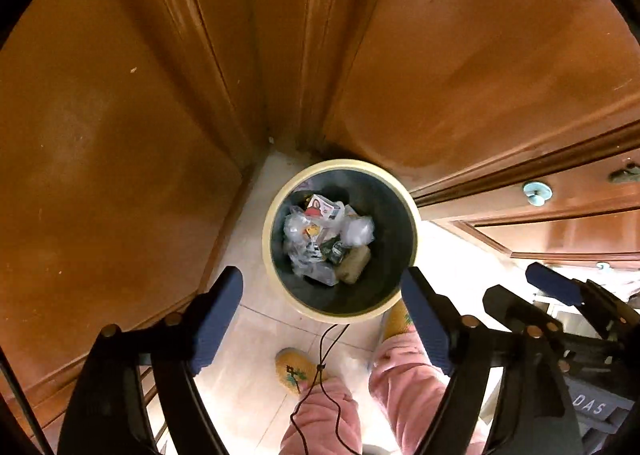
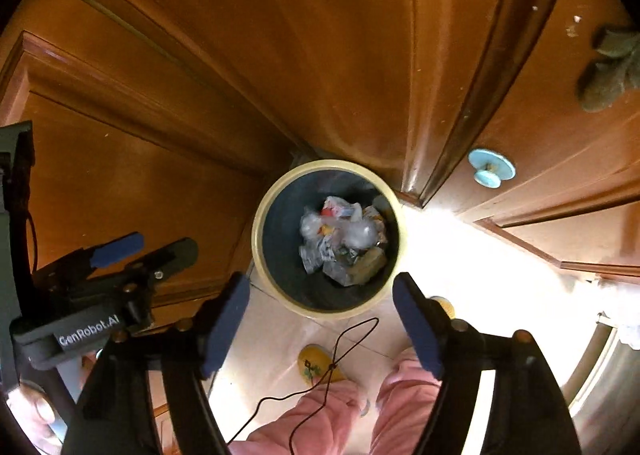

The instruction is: Collect trash

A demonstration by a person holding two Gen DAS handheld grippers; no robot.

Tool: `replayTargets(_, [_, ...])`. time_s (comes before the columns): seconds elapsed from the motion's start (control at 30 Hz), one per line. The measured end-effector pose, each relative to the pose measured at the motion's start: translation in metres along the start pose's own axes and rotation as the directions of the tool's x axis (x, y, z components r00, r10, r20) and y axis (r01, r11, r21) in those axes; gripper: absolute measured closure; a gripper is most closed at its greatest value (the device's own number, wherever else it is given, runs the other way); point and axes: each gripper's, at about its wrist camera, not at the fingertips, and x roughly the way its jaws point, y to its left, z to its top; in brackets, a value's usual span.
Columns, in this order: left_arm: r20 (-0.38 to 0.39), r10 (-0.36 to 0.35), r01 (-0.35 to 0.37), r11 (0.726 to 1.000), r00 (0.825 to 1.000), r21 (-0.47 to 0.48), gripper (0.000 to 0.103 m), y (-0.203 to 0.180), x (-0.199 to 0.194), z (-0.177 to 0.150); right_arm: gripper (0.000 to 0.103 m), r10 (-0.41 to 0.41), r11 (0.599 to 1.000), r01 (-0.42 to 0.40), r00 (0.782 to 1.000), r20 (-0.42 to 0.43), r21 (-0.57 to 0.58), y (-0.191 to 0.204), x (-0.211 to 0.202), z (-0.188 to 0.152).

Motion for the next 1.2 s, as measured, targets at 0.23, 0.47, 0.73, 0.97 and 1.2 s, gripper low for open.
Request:
replayTargets(0.23, [-0.005, 0.015, -0.015, 0.999, 1.000, 0.029, 0.021, -0.011, -0.010, -0.002, 0.028, -0.007, 1.000, 0.007, 1.000, -0.010, 0.021, 0.000, -0.008, 0.002])
replayTargets(0.47, [0.003, 0.015, -0.015, 0.999, 1.000, 0.049, 0.008, -0.019, -0.042, -0.003, 0.028, -0.011, 0.999, 0.011, 1.000, 0.003, 0.051, 0.004, -0.038, 0.001])
replayTargets(0.73, [0.001, -0.018, 0.018, 0.999, 1.000, 0.048, 0.003, -0.025, -0.104, -0.003, 0.028, -0.023, 0.998, 0.021, 0.999, 0.036, 0.062, 0.012, -0.093, -0.004])
replayTargets(0.97, [0.040, -0.036, 0.033, 0.996, 0.999, 0.087, 0.003, -0.040, -0.181, -0.008, 0.028, -0.037, 0.998, 0.032, 0.995, 0.092, 0.055, 0.029, -0.164, -0.010])
replayTargets(1.2, [0.118, -0.043, 0.025, 0.989, 0.992, 0.145, 0.001, -0.061, -0.271, -0.010, 0.028, -0.051, 0.998, 0.046, 0.985, 0.165, 0.031, 0.049, -0.250, -0.015])
